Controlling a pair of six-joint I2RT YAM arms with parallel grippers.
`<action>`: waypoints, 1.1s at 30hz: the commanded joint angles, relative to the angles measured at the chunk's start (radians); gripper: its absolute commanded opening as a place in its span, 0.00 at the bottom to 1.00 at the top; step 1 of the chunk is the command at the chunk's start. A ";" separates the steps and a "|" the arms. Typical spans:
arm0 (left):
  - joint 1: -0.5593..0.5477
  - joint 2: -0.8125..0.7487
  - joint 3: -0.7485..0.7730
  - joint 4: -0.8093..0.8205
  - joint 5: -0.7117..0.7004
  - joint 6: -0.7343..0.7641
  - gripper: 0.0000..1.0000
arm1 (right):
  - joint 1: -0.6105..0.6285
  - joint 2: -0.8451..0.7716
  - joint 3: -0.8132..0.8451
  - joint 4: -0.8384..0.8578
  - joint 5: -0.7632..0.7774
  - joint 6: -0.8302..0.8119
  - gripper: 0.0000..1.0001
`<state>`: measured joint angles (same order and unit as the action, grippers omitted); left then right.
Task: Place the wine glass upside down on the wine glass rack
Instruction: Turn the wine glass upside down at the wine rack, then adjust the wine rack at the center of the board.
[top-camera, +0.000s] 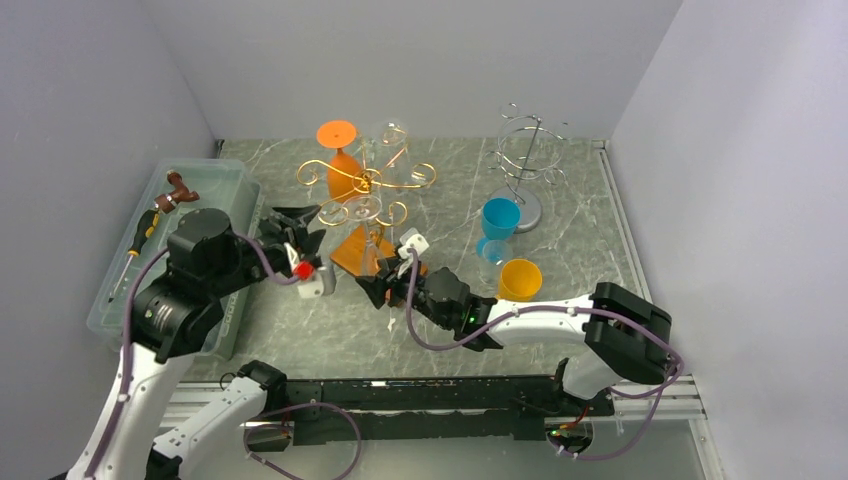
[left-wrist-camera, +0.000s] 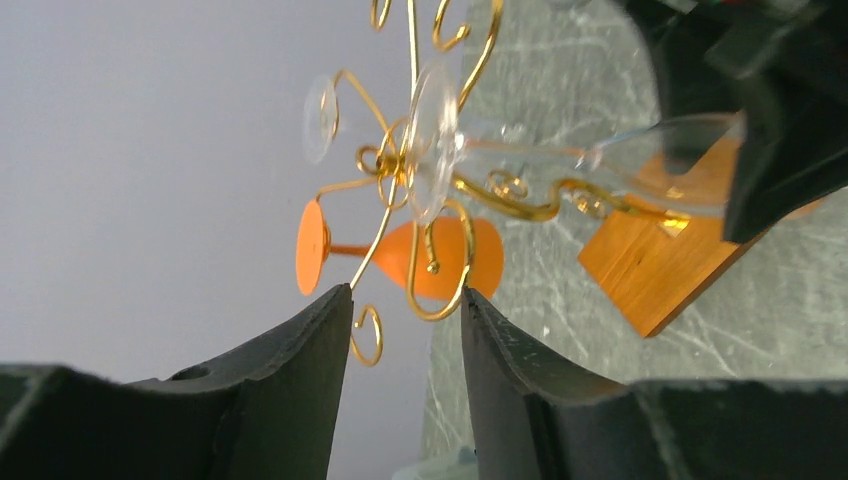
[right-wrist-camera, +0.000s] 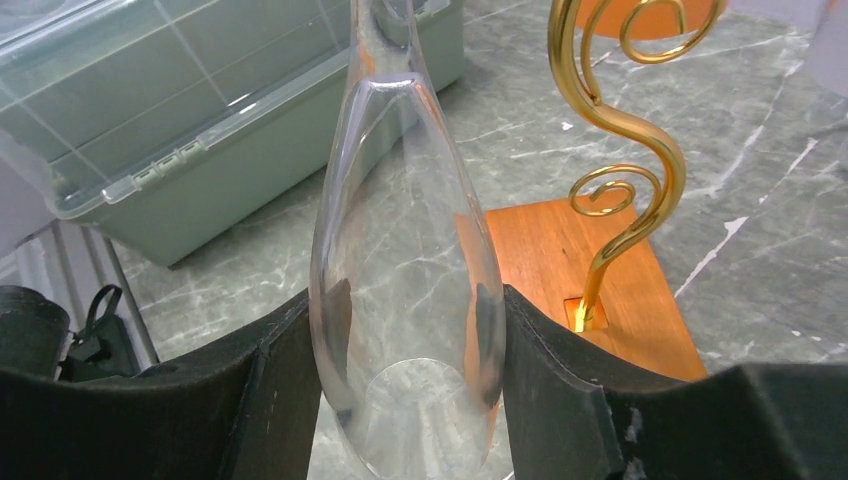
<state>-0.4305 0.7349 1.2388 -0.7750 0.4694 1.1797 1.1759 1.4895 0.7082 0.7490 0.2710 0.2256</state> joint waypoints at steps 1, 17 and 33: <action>0.004 0.052 -0.014 0.095 -0.183 -0.035 0.51 | 0.023 -0.017 -0.011 0.121 0.085 -0.025 0.23; 0.314 0.161 -0.072 0.201 -0.013 0.042 0.68 | 0.033 -0.067 -0.090 0.171 0.141 -0.038 0.23; 0.400 0.282 -0.134 0.431 0.203 -0.023 0.53 | 0.008 -0.111 -0.116 0.167 0.125 -0.049 0.22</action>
<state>-0.0494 0.9913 1.0901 -0.4076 0.5831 1.1790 1.1980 1.4315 0.6090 0.8547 0.3828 0.1749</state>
